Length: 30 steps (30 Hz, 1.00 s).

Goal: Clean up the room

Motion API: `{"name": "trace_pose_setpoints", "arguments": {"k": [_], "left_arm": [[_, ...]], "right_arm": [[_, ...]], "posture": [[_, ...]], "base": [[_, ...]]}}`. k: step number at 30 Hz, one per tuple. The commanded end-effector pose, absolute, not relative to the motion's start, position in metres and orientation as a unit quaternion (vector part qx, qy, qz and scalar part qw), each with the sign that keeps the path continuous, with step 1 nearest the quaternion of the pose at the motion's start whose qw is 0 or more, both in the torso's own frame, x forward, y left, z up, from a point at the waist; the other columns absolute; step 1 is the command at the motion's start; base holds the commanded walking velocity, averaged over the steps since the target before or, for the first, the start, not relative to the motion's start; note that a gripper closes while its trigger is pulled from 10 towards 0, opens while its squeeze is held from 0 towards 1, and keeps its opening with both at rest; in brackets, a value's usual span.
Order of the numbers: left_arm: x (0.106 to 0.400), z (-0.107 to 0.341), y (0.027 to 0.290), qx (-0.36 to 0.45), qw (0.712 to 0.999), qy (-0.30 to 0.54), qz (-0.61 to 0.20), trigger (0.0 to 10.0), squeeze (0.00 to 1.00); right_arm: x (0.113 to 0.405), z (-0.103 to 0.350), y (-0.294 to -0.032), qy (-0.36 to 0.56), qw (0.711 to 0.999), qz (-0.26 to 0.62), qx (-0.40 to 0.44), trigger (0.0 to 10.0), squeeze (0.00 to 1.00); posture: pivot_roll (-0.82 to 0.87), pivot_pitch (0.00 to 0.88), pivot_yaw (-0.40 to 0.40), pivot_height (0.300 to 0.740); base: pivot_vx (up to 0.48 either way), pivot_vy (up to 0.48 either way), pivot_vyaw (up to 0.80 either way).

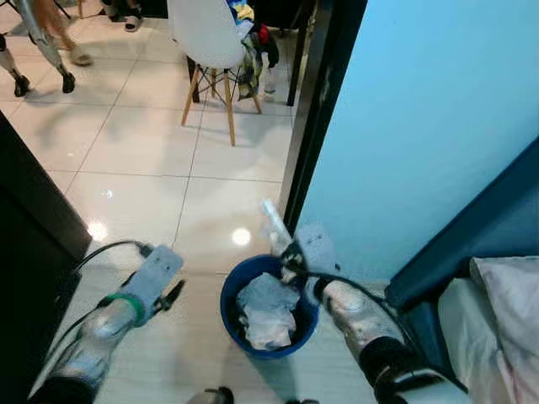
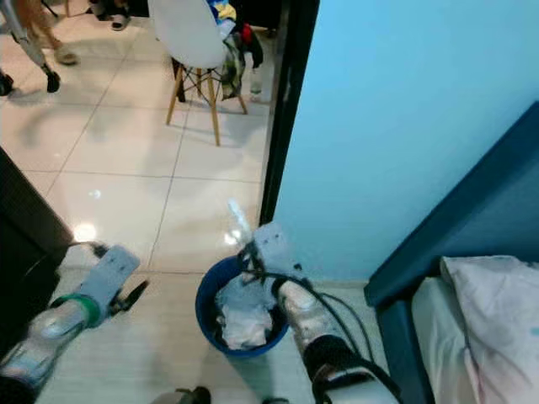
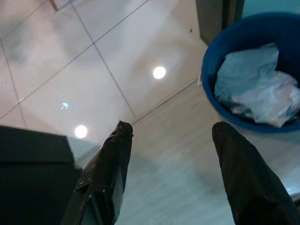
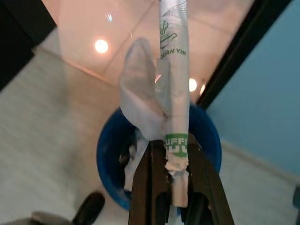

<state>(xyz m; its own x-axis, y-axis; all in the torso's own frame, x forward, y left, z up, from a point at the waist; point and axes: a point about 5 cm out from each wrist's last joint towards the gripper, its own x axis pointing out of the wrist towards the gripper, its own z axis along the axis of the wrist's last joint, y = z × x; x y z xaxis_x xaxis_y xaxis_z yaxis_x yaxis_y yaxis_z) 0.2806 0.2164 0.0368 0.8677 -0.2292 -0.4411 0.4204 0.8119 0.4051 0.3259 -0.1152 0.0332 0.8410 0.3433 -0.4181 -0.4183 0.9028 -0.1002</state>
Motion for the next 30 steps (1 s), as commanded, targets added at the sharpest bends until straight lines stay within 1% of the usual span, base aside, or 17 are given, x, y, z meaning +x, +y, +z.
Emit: {"name": "trace_pose_setpoints", "arguments": {"k": [1, 2, 5, 10, 11, 12, 14, 15, 20, 21, 24, 30], "left_arm": [[0.261, 0.037, 0.215, 0.246, 0.928, 0.190, -0.206, 10.0, 0.00], [0.261, 0.037, 0.215, 0.246, 0.928, 0.190, -0.206, 10.0, 0.00], [0.244, 0.047, 0.211, 0.226, 0.931, 0.179, -0.224, 10.0, 0.00], [0.241, 0.052, 0.209, 0.217, 0.935, 0.172, -0.223, 10.0, 0.00], [0.240, 0.056, 0.208, 0.213, 0.937, 0.167, -0.223, 10.0, 0.00], [0.240, 0.059, 0.206, 0.207, 0.939, 0.162, -0.224, 10.0, 0.00], [0.240, 0.060, 0.205, 0.204, 0.940, 0.159, -0.224, 10.0, 0.00], [0.239, 0.062, 0.204, 0.204, 0.940, 0.158, -0.224, 10.0, 0.00], [0.237, 0.064, 0.202, 0.201, 0.942, 0.157, -0.219, 10.0, 0.00], [0.236, 0.066, 0.199, 0.198, 0.942, 0.159, -0.219, 10.0, 0.00], [0.240, 0.068, 0.196, 0.196, 0.944, 0.154, -0.218, 10.0, 0.00], [0.247, 0.070, 0.191, 0.191, 0.947, 0.148, -0.212, 10.0, 0.00]], "right_arm": [[0.326, 0.030, -0.117, 0.216, 0.956, 0.178, -0.091, 10.0, 0.00], [0.326, 0.030, -0.117, 0.216, 0.956, 0.178, -0.091, 10.0, 0.00], [0.333, 0.038, -0.112, 0.199, 0.961, 0.175, -0.080, 10.0, 0.00], [0.335, 0.041, -0.109, 0.193, 0.962, 0.176, -0.078, 10.0, 0.00], [0.335, 0.041, -0.108, 0.192, 0.962, 0.178, -0.078, 10.0, 0.42], [0.335, 0.041, -0.107, 0.191, 0.962, 0.180, -0.070, 10.0, 0.70], [0.334, 0.041, -0.106, 0.191, 0.962, 0.182, -0.065, 10.0, 0.70], [0.335, 0.042, -0.104, 0.188, 0.963, 0.184, -0.058, 10.0, 1.00], [0.336, 0.042, -0.106, 0.182, 0.964, 0.175, -0.079, 10.0, 1.00], [0.337, 0.045, -0.108, 0.168, 0.969, 0.167, -0.068, 10.0, 0.00], [0.338, 0.049, -0.109, 0.150, 0.973, 0.165, -0.050, 10.0, 0.00], [0.339, 0.051, -0.111, 0.137, 0.976, 0.165, -0.040, 10.0, 0.00]], "posture": [[0.13, 0.157, 0.077, 0.726], [0.13, 0.157, 0.077, 0.726], [0.16, 0.198, 0.083, 0.726], [0.17, 0.202, 0.083, 0.726], [0.18, 0.215, 0.083, 0.726], [0.19, 0.217, 0.084, 0.726], [0.19, 0.217, 0.084, 0.726], [0.19, 0.223, 0.083, 0.726], [0.19, 0.218, 0.082, 0.726], [0.18, 0.209, 0.082, 0.726], [0.18, 0.197, 0.081, 0.726], [0.17, 0.176, 0.077, 0.726]], "base": [[0.000, 0.000, 0.00], [0.000, 0.000, 0.00], [0.000, 0.000, 0.00], [0.000, 0.000, 0.00], [0.000, 0.000, 0.00], [0.000, 0.000, 0.00], [0.000, 0.000, 0.00], [0.000, 0.000, 0.00], [0.000, 0.000, 0.00], [0.000, 0.000, 0.00], [0.000, 0.000, 0.00], [0.000, 0.000, 0.00]]}}
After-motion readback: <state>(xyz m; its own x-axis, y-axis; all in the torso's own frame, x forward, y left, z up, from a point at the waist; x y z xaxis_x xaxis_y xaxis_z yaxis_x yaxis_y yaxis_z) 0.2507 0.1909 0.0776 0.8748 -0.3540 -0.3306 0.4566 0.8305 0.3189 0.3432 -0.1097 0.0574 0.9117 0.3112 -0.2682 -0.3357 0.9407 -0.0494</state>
